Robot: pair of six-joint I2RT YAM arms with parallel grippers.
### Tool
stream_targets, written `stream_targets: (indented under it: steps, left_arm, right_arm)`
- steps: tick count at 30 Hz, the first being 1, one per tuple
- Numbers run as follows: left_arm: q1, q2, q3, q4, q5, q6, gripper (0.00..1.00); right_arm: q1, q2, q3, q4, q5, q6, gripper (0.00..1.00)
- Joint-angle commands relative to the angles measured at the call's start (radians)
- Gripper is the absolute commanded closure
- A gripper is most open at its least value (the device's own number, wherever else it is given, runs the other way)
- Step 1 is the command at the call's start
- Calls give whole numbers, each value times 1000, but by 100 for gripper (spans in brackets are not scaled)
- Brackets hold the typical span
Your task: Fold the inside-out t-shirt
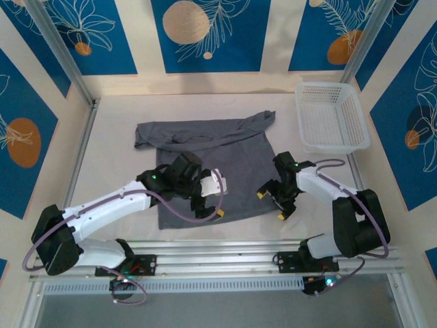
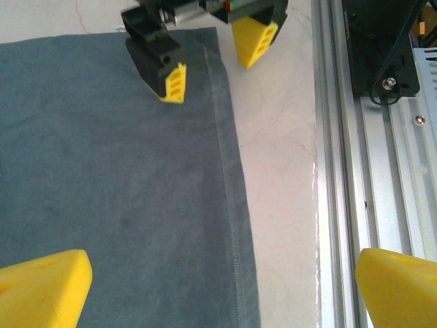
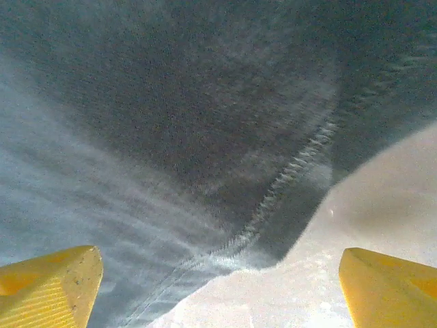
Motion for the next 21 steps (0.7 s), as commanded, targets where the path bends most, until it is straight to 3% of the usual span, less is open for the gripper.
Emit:
stream_targets:
  steps: [1, 5, 11, 14, 16, 18, 21]
  left_arm:
    - [-12, -10, -16, 38, -7, 21, 1]
    - [-11, -24, -32, 49, -8, 15, 1]
    - [-11, -23, -46, 67, 14, -3, 1]
    - [-10, -9, -50, 95, 31, -12, 1]
    - [-11, 4, -45, 101, 38, -22, 1]
    - [-13, 6, -48, 106, 49, -33, 1]
    - [-19, 24, -63, 150, 80, -56, 1]
  right_arm:
    - [10, 10, -51, 113, -14, 71, 20]
    - [12, -13, -85, 144, 4, 80, 43]
    - [19, -102, -61, 71, 26, 48, 62]
    - [19, -99, -58, 111, 14, 34, 85]
    - [13, -79, -49, 128, -7, 31, 95]
    - [16, -71, -20, 121, -29, 13, 100]
    - [22, -86, 27, 99, -51, -11, 100]
